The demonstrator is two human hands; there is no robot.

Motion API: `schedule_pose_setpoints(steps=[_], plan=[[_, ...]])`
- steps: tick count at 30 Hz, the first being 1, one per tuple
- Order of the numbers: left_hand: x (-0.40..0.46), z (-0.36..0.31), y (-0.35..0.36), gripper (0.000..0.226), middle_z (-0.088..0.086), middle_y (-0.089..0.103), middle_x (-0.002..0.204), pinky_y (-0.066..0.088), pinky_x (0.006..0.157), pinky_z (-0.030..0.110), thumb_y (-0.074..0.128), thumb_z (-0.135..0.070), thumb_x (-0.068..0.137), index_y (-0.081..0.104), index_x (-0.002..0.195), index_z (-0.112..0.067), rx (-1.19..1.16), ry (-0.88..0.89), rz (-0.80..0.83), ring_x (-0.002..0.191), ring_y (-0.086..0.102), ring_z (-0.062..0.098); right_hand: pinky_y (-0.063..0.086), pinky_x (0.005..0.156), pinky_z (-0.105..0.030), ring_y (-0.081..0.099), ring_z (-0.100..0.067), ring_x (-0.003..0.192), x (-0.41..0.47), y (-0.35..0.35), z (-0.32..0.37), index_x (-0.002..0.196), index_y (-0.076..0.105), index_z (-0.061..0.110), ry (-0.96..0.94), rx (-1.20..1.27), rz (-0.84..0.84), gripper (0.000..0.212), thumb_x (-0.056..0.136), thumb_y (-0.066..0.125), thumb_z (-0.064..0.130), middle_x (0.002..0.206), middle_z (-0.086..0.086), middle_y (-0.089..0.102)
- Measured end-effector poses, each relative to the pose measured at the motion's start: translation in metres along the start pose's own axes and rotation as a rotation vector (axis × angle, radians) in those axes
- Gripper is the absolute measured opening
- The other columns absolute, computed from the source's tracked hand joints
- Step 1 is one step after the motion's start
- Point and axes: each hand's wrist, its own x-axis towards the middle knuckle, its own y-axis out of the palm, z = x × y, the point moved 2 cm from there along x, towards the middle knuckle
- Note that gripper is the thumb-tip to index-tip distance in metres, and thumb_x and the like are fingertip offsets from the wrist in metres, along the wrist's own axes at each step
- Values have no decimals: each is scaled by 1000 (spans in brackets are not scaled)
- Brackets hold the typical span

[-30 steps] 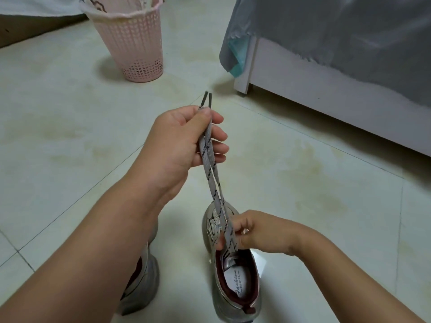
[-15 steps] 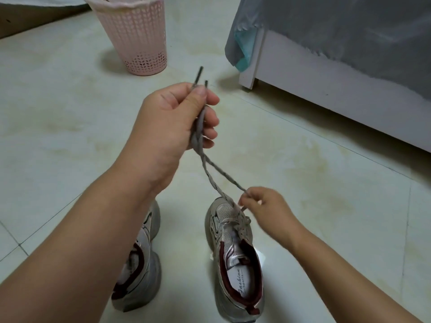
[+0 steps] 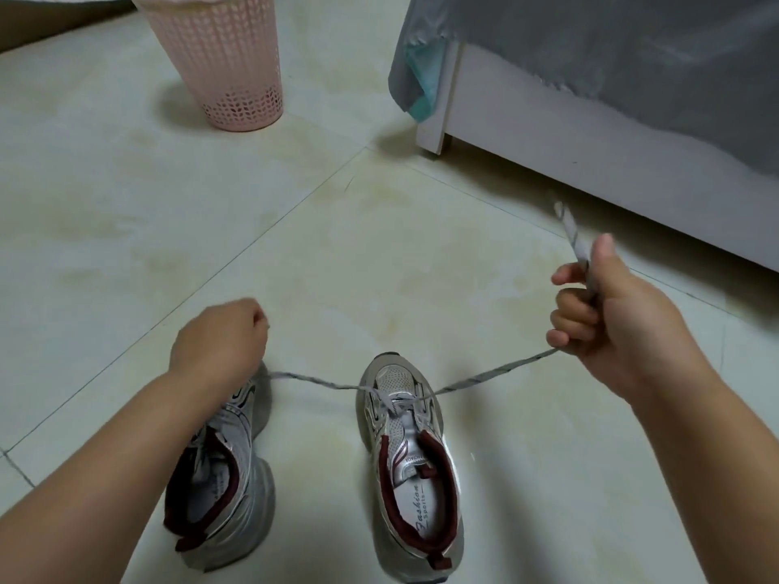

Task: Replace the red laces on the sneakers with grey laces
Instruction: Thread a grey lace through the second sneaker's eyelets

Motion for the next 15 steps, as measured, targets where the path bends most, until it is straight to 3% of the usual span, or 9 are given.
schedule_pose_setpoints(steps=[3, 5, 8, 11, 13, 15], plan=[[-8, 6, 26, 25, 5, 59, 107, 36, 67, 28, 41, -17, 91, 58, 109, -18, 331, 49, 104, 93, 55, 26, 37, 41, -23, 27, -13, 40, 7, -14, -7, 66, 48, 14, 5, -103, -65, 41, 97, 37, 39, 45, 4, 30], [-15, -6, 36, 26, 3, 55, 114, 37, 77, 31, 42, -23, 91, 57, 112, -23, 407, 136, 80, 103, 52, 25, 39, 41, -22, 37, -13, 44, 12, -18, -15, 69, 56, 12, -14, -234, -105, 33, 96, 40, 23, 51, 1, 45], [-34, -41, 48, 22, -1, 61, 105, 39, 84, 33, 46, -24, 88, 63, 102, -26, 120, 276, 59, 99, 55, 22, 32, 37, -16, 37, -9, 44, 20, -23, -28, 80, 64, 12, -68, -372, -130, 25, 93, 44, 4, 61, -2, 58], [-63, -77, 67, 19, -5, 61, 86, 41, 79, 31, 47, -29, 87, 65, 83, -23, -158, 351, 146, 85, 56, 19, 25, 39, -15, 32, -8, 44, 26, -23, -41, 75, 66, 15, -94, -475, -149, 22, 90, 52, 12, 56, 2, 48], [-77, -95, 83, 31, -5, 58, 71, 38, 70, 27, 49, -41, 86, 64, 72, -18, -170, 363, 188, 76, 56, 17, 24, 43, -17, 28, -8, 44, 28, -20, -52, 66, 65, 16, -100, -542, -131, 24, 88, 58, 22, 53, 4, 37], [-84, -103, 100, 43, -8, 53, 73, 38, 73, 28, 47, -55, 83, 60, 64, -19, -98, 320, 243, 81, 52, 13, 23, 44, -18, 27, -8, 43, 29, -15, -65, 62, 64, 14, -91, -576, -89, 27, 87, 59, 23, 51, 4, 35]])
